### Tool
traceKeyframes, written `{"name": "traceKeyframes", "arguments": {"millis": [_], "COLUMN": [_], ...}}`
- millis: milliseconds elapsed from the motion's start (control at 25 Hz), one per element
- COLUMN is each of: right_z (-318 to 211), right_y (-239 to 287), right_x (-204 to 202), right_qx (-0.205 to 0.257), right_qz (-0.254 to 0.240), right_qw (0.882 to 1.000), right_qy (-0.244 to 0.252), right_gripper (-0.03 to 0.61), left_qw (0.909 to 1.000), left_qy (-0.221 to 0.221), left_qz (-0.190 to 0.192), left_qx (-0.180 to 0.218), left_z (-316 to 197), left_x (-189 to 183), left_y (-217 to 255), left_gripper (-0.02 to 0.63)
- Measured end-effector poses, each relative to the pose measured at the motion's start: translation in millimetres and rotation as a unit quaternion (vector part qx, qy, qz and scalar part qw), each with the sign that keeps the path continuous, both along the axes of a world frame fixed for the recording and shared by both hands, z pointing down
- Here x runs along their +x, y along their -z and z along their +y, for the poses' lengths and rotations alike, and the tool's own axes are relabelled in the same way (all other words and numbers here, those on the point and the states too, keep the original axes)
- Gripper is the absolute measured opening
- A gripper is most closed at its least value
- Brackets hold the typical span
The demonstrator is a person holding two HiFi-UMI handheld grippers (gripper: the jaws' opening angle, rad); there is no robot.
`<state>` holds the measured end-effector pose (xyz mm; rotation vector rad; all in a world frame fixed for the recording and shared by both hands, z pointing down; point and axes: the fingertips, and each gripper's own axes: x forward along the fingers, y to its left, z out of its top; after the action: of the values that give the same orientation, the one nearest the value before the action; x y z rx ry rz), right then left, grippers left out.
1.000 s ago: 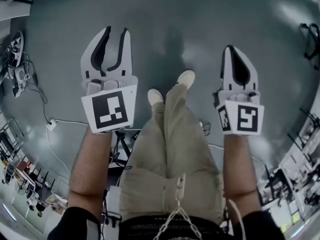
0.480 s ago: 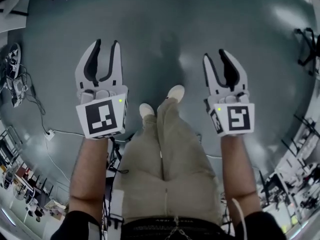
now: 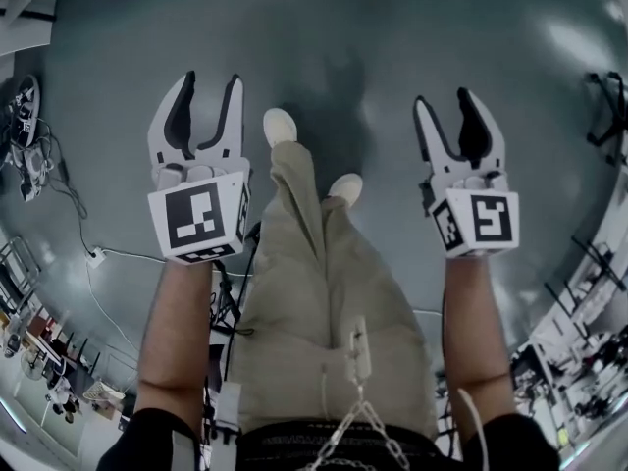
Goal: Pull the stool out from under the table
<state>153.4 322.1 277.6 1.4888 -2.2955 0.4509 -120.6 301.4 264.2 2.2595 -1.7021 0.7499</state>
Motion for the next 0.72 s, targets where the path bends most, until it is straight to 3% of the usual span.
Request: {"name": "traceKeyframes", "arguments": {"millis": [200,400,560,720], "right_z": [-27.1,-70.3,-101.1,-133.6], "right_y": [-12.1,-23.1,-23.8,-19.1], "right_x": [-15.3,-28.7,-43.0,-54.1], "right_qx": [-0.017,-0.026,-0.033,-0.029], "right_qz": [-0.01,-0.016,-0.025,-0.019], "right_qw": [1.0,0.999,0.999,0.999], "right_qy": [-0.005,-0.016,-0.029,-0.026], "right_gripper": [0.236,0.241,0.244,0.247], "left_qw": [0.9992,0.9993,0.9984,0.9984], "left_qy": [-0.021,-0.028,-0.044,-0.045], "left_qz": [-0.033,-0.022,-0.032,-0.031], "left_qx": [-0.004,0.008,-0.015,-0.012], "left_z": [-38.9,-87.9,-113.0,-144.8], "left_x": [-12.9,-16.2,-26.8,-35.2], "left_y": [-14.2,-7.9,-21.0,-21.0], "left_gripper": [0.193,0.198,0.213,0.215]}}
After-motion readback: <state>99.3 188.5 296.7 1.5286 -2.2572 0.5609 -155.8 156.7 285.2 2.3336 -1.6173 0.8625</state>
